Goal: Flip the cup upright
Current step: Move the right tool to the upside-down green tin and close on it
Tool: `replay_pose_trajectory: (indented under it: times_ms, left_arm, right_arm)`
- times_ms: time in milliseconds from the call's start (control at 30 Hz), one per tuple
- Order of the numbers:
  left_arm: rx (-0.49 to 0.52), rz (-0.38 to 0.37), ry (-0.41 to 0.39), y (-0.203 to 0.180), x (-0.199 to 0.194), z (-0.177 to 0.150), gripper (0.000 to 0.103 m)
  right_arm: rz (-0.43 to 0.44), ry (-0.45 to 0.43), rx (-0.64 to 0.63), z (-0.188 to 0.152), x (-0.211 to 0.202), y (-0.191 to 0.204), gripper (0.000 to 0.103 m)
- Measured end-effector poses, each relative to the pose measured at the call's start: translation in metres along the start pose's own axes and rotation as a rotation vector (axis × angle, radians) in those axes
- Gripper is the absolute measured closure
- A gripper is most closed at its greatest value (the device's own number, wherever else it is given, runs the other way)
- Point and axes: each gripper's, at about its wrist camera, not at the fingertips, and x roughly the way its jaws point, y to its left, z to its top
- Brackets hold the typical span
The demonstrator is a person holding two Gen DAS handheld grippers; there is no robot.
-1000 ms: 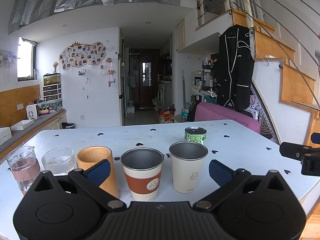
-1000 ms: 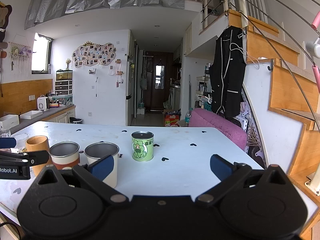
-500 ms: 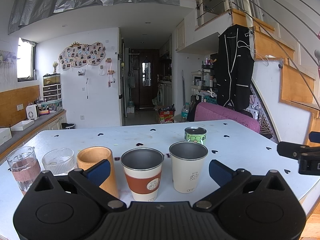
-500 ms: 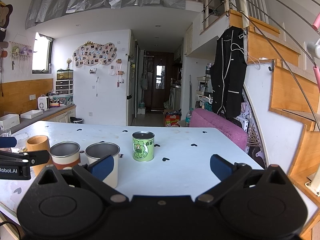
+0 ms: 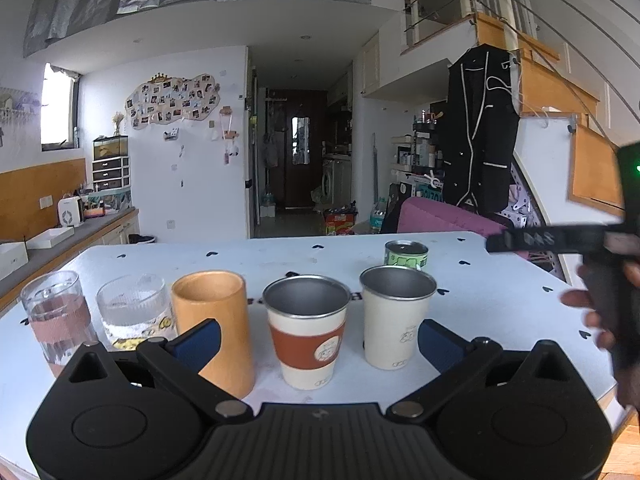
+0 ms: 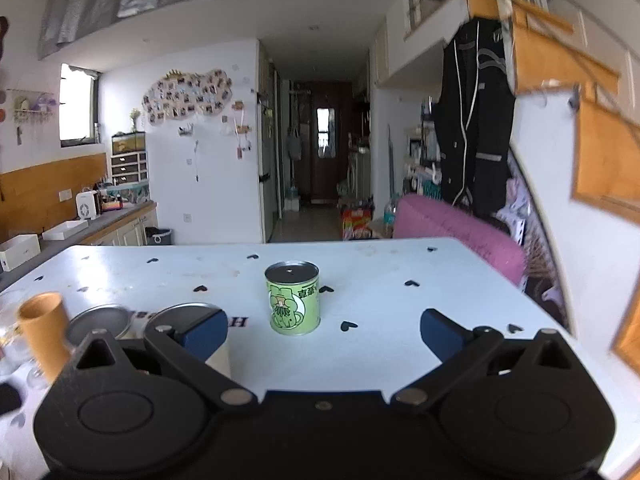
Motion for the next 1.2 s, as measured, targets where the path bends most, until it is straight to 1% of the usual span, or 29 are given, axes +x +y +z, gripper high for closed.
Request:
replay_pose_trajectory:
  times_ms: [100, 167, 200, 267, 333, 433, 567, 667, 767, 833, 933, 967, 1000, 1033, 1067, 1100, 1200]
  left_arm:
    - [-0.004, 0.011, 0.006, 0.005, 0.000, -0.002, 0.000]
    - [-0.002, 0.015, 0.006, 0.009, -0.001, -0.004, 0.000]
    - [0.000, 0.017, 0.007, 0.009, -0.001, -0.004, 0.000]
    - [-0.002, 0.024, 0.011, 0.014, 0.000, -0.007, 0.000]
    - [-0.008, 0.033, 0.019, 0.020, 0.002, -0.009, 0.000]
    - [-0.018, 0.053, 0.036, 0.027, 0.006, -0.011, 0.000]
    - [-0.030, 0.071, 0.056, 0.038, 0.009, -0.014, 0.000]
    - [-0.034, 0.079, 0.062, 0.043, 0.010, -0.016, 0.000]
    - [-0.037, 0.086, 0.066, 0.046, 0.010, -0.018, 0.000]
    - [-0.042, 0.092, 0.069, 0.048, 0.010, -0.017, 0.000]
    - [-0.046, 0.096, 0.071, 0.050, 0.010, -0.018, 0.000]
    - [-0.046, 0.095, 0.072, 0.049, 0.010, -0.017, 0.000]
    - [-0.044, 0.094, 0.073, 0.049, 0.009, -0.017, 0.000]
    - [-0.041, 0.094, 0.074, 0.048, 0.009, -0.017, 0.000]
    - [-0.039, 0.093, 0.074, 0.047, 0.009, -0.017, 0.000]
    - [-0.038, 0.091, 0.074, 0.046, 0.009, -0.017, 0.000]
    - [-0.036, 0.081, 0.074, 0.042, 0.010, -0.017, 0.000]
  right_arm:
    - [0.018, 0.025, 0.042, 0.006, 0.032, -0.004, 0.000]
    - [0.056, 0.049, 0.067, 0.012, 0.055, -0.006, 0.000]
    - [0.079, 0.067, 0.079, 0.016, 0.067, -0.006, 0.000]
    - [0.091, 0.110, 0.095, 0.023, 0.092, -0.006, 0.000]
    - [0.087, 0.148, 0.097, 0.031, 0.117, -0.005, 0.000]
    - [0.053, 0.210, 0.085, 0.039, 0.153, 0.002, 0.000]
    - [0.056, 0.273, 0.052, 0.046, 0.190, 0.017, 0.000]
    - [0.046, 0.310, 0.003, 0.046, 0.210, 0.034, 0.000]
    - [0.010, 0.343, -0.027, 0.042, 0.230, 0.046, 0.000]
    - [-0.002, 0.366, -0.041, 0.041, 0.243, 0.047, 0.000]
    - [-0.009, 0.375, -0.054, 0.035, 0.252, 0.049, 0.001]
    - [-0.006, 0.380, -0.054, 0.034, 0.253, 0.050, 0.007]
    - [0.002, 0.384, -0.049, 0.033, 0.257, 0.048, 0.016]
    - [0.009, 0.385, -0.041, 0.032, 0.258, 0.047, 0.020]
    - [0.016, 0.384, -0.032, 0.031, 0.260, 0.045, 0.026]
    - [0.018, 0.380, -0.027, 0.029, 0.259, 0.044, 0.030]
    - [0.029, 0.370, -0.042, 0.026, 0.253, 0.041, 0.030]
